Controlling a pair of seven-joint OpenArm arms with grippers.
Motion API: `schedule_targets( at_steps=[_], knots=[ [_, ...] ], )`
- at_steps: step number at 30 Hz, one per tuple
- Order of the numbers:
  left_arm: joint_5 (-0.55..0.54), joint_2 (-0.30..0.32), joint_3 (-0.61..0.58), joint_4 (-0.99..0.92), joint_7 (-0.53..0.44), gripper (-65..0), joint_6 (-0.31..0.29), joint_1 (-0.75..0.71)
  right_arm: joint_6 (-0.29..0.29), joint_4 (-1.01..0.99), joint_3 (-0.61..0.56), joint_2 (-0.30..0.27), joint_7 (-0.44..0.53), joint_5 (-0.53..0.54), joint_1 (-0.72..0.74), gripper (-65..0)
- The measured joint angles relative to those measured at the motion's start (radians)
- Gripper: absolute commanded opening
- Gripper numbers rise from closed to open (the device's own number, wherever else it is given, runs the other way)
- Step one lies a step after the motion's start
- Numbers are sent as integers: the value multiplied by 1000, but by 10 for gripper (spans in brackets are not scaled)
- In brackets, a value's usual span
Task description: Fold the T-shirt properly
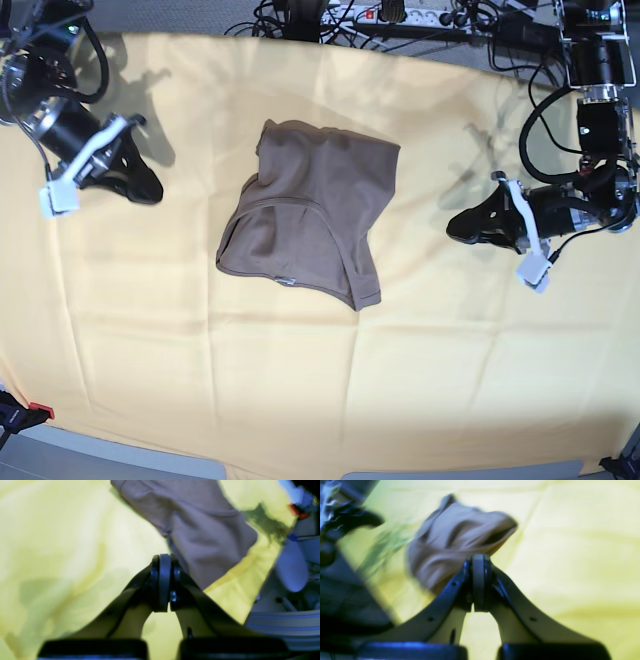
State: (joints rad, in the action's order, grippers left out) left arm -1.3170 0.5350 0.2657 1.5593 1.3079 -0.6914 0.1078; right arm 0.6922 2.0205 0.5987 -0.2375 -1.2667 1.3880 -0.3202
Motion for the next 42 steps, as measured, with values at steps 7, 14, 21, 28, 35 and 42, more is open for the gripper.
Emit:
schedule_targets(
  at_steps=[7, 14, 21, 28, 35, 42],
  knots=[
    [-135, -1, 118, 70, 90, -650, 0, -140, 4, 20, 173, -31, -109, 60, -122, -650],
    [-142, 4, 261, 362, 94, -650, -1, -407, 5, 162, 325, -31, -110, 70, -315, -650],
    [-143, 8, 433, 668, 95, -650, 27, -751, 5, 258, 449, 5, -134, 79, -519, -650],
    [-143, -12, 523, 784, 93, -650, 56, -1077, 6, 257, 453, 21, -137, 79, -736, -650],
    [-97, -100, 526, 784, 85, -650, 53, -1340, 6, 257, 446, 81, -136, 79, -901, -650],
    [128, -150, 351, 624, 14, -650, 24, -1354, 5, 39, 258, 61, -135, 82, -921, -650]
  ],
)
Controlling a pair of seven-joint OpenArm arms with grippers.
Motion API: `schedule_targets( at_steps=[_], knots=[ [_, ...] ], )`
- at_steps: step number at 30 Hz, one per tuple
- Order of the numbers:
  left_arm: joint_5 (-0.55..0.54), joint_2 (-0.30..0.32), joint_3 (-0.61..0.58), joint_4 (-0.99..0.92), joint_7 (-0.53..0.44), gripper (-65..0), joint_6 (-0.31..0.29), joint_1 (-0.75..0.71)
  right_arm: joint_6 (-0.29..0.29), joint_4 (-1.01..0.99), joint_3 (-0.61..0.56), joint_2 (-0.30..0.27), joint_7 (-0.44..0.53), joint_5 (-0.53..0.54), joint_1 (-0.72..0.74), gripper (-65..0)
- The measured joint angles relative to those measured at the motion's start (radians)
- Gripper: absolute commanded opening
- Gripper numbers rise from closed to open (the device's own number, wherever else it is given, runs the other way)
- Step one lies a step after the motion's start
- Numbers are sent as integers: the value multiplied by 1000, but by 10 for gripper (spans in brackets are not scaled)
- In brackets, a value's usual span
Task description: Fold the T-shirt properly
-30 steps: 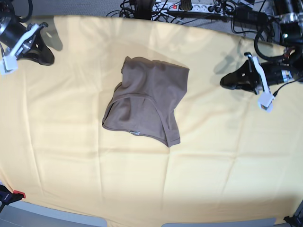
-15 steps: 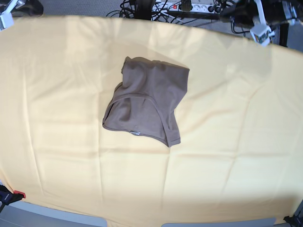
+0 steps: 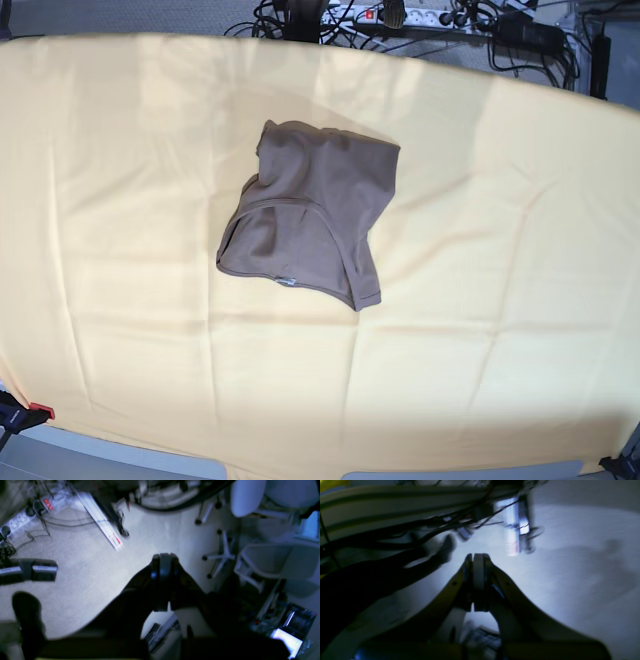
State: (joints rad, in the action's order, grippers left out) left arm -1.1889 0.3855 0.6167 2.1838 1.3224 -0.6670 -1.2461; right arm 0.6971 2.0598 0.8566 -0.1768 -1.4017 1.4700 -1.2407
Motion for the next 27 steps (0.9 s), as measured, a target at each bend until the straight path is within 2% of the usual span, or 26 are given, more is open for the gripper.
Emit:
schedule_targets(
  at_steps=[1, 5, 8, 10, 13, 19, 20, 22, 23, 25, 27],
  knots=[
    [47, 1, -47, -46, -27, -650, 0, 31, 0, -54, -47, -17, 3, -42, 22, -650],
    [188, -3, -235, -278, -119, -650, 4, 183, -4, -322, -229, -80, 166, -289, 149, -650],
    [276, -9, -343, -504, -261, -650, 23, 322, -5, -565, -357, -117, 329, -465, 296, -650],
    [348, -15, -395, -668, -331, -650, 41, 425, -2, -727, -434, -127, 457, -559, 390, -650],
    [488, -36, -455, -922, -421, -650, 31, 592, -4, -968, -541, -138, 648, -739, 536, -650],
    [735, -48, -533, -1323, -791, -650, -13, 846, -17, -1306, -689, -140, 1111, -1079, 756, -650],
    [776, -45, -538, -1371, -868, -650, -7, 878, -82, -1334, -712, -140, 1163, -1127, 780, -650],
    [849, -43, -545, -1455, -1029, -650, 3, 927, -181, -1366, -755, -137, 1171, -1217, 823, -650],
    [892, -45, -549, -1493, -1096, -650, 30, 948, -246, -1371, -772, -134, 1169, -1235, 835, -650],
    [986, -59, -564, -1554, -1219, -650, 120, 974, -345, -1372, -797, -122, 1175, -1256, 853, -650],
    [1070, -79, -589, -1590, -1271, -650, 193, 977, -380, -1372, -805, -104, 1174, -1270, 867, -650]
  ],
)
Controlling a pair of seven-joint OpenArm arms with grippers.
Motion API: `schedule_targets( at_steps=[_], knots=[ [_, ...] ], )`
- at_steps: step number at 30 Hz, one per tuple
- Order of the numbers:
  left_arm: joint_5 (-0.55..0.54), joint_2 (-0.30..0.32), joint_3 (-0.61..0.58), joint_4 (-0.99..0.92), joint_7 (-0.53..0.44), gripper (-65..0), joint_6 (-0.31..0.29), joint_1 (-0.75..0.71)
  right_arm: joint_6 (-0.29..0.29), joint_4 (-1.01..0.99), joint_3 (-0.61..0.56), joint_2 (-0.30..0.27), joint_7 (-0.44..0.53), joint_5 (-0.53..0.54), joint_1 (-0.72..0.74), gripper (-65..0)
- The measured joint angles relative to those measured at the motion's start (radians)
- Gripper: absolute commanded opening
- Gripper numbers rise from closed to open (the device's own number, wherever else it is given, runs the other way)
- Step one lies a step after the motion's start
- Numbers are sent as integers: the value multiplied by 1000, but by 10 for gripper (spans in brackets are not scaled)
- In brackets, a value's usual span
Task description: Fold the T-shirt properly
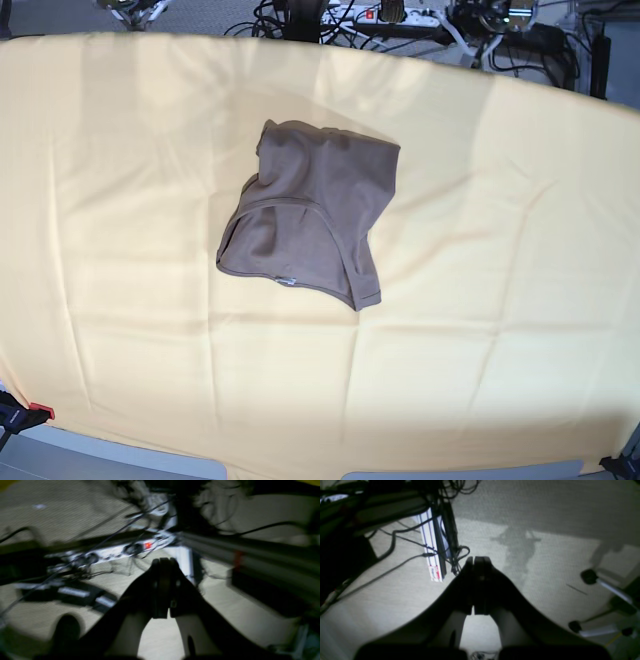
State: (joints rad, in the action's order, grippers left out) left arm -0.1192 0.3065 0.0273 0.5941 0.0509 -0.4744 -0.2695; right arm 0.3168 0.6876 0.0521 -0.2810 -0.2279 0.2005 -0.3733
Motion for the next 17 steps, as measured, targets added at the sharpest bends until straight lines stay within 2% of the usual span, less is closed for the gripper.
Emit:
schedule_targets(
  at_steps=[3, 7, 11, 13, 17],
  knots=[
    [29, -50, -62, -9, -7, -650, 86, -13, -7, 0, -3, 52, 3, -2, 17, -650],
    [7, -118, -127, 11, -11, -650, 185, -13, -15, 0, -4, 132, 8, -99, 22, -650],
    [3, -142, -177, 27, -22, -650, 265, 2, -15, 0, -4, 155, 8, -100, 22, -650],
    [4, -150, -212, 27, -24, -650, 284, 0, -26, 0, -3, 162, 8, -107, 22, -650],
    [-36, -161, -257, 27, -6, -650, 288, -13, -10, 0, -3, 188, 8, -107, 22, -650]
  ],
)
